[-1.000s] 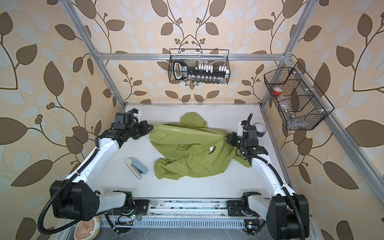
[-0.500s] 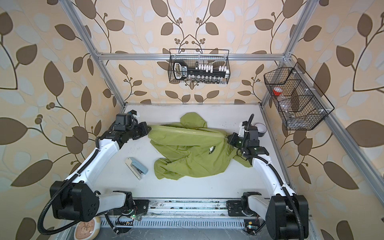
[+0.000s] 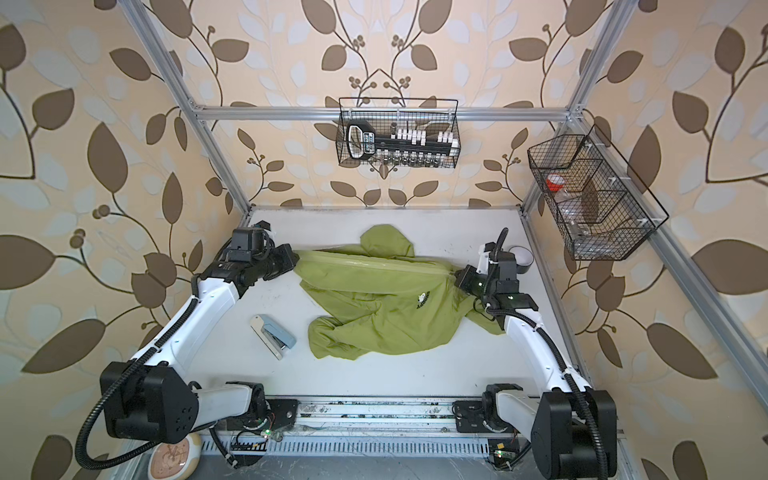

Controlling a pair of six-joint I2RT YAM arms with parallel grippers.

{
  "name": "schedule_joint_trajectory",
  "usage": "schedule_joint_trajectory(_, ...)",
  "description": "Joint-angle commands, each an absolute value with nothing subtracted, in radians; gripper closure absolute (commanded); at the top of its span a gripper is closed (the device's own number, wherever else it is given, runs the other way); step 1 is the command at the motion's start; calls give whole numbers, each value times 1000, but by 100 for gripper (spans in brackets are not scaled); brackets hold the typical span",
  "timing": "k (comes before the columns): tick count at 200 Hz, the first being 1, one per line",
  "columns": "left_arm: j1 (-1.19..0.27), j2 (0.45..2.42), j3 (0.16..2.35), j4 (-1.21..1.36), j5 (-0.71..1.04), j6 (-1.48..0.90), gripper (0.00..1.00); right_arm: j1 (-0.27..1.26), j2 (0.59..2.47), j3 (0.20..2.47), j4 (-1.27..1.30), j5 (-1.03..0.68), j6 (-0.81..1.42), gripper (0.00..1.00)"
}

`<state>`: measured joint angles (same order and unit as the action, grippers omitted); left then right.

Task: Zip up the jacket
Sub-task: 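Draw the right gripper with the slider toward the hood, closing the zipper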

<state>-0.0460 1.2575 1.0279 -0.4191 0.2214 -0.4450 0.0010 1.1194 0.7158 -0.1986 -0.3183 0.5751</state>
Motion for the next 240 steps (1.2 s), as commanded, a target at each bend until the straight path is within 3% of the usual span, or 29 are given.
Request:
schedule_joint_trajectory(1, -37, 1222, 1026, -415, 145, -449, 100, -10, 1113, 735, -207, -302, 566, 100)
schedule_joint_trajectory(240, -37, 1237, 1012, -393, 68, -464, 100, -64, 1097, 732, -256, -282, 536, 100)
